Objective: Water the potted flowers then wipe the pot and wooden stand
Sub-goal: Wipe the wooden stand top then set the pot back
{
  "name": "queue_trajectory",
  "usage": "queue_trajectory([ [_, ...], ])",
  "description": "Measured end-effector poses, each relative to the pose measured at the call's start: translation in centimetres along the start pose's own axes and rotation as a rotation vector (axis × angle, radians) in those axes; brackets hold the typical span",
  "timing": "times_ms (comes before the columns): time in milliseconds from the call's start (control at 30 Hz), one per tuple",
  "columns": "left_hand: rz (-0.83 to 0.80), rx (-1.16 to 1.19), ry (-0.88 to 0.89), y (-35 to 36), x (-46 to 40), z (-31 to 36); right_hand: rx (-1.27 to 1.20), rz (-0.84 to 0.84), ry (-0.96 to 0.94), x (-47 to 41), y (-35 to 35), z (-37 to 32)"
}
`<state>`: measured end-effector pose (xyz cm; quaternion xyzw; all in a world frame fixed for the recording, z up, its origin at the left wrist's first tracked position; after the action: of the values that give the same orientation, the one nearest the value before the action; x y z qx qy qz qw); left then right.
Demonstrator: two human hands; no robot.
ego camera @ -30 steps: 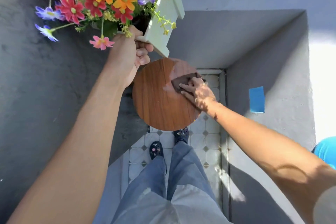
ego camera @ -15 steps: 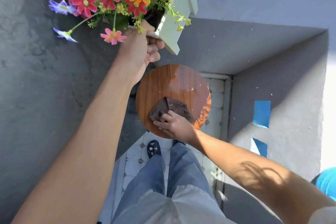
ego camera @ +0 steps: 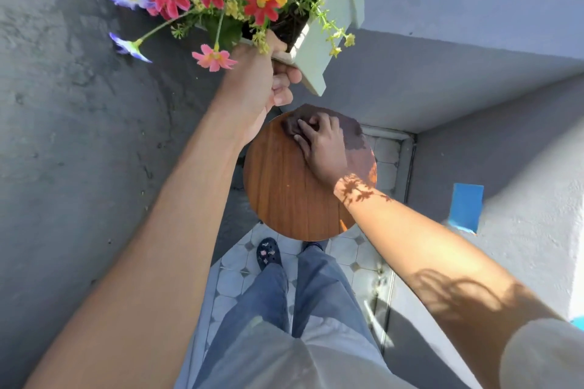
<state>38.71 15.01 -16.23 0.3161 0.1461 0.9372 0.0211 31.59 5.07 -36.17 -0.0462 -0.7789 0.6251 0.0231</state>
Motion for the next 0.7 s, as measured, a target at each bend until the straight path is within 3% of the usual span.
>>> queue_trajectory([
  [267, -0.022, 0.0, 0.014, 0.8, -0.1, 0.1, -0.125, -0.209, -0.769, 7.2, 1.9, -10.9],
  [367, -0.02, -0.005, 0.02, 0.7, 0.1, 0.1, -0.077, -0.171, -0.633, 3.6, 1.7, -8.7],
  [500, -0.021, -0.028, 0.012, 0.2, 0.7, -0.1, -0.117, -0.115, -0.049, -2.6, 0.5, -2.9],
  [567, -0.015, -0.037, 0.017, -0.1, 1.0, -0.2, -0.149, -0.098, 0.099, -2.5, 0.4, -2.9],
  [633, -0.02, -0.04, 0.027, -0.1, 1.3, -0.3, -0.144, -0.115, 0.041, -0.3, 0.5, -5.3],
  [700, -0.032, -0.045, 0.033, 0.0, 1.6, -0.6, -0.136, -0.175, -0.168, 3.2, 1.0, -8.2],
])
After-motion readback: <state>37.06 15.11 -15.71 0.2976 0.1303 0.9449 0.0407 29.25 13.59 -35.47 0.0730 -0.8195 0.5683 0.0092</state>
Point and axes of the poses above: each hand's wrist, its own x-axis away from the middle knuckle, its own y-axis out of the palm, z = x × y, the point moved 7 cm from there along -x, towards the middle knuckle, and after that the axes turned 13 degrees about x, right-handed, at the moved point
